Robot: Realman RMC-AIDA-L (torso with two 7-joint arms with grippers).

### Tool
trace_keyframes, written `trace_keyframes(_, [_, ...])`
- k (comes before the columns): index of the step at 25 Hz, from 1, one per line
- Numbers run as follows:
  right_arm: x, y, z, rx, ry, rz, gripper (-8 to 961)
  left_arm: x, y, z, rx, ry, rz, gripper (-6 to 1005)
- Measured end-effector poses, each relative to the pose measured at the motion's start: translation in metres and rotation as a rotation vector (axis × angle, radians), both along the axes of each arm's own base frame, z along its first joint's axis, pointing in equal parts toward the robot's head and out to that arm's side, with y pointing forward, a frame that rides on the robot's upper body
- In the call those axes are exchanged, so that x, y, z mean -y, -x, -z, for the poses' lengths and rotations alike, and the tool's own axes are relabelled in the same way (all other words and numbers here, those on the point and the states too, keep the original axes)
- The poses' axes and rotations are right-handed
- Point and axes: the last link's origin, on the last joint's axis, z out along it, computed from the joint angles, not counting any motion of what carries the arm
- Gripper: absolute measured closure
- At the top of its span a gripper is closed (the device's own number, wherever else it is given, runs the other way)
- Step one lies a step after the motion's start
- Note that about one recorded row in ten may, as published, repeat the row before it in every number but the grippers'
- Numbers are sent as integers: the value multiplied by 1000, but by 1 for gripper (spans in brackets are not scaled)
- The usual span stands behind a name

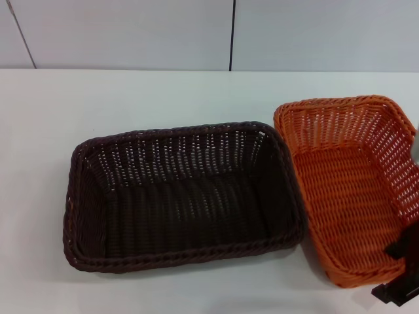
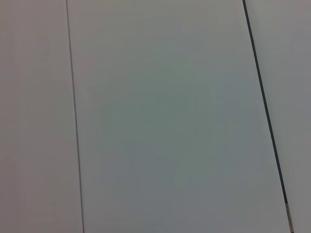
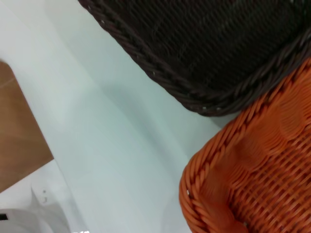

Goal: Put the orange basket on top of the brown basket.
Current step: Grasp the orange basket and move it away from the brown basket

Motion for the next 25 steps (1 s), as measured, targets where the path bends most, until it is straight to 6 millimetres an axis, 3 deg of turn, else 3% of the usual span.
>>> trace_keyframes(5, [-4,-10,16,58,28,14,181,-2,0,-1,-3,0,3,270])
trace_keyframes(13, [-11,-8,19,100,-15,-14,203,-2,1,-2,-9,-1,-1,270])
trace_keyframes(24, [-19,-10,26,152,-33,-10,422,-6,4,-1,-25,12,-8,270])
trace_keyframes(25, [-20,-10,27,150,-36,-12,484,-7,3,-1,-26,13,-6,271])
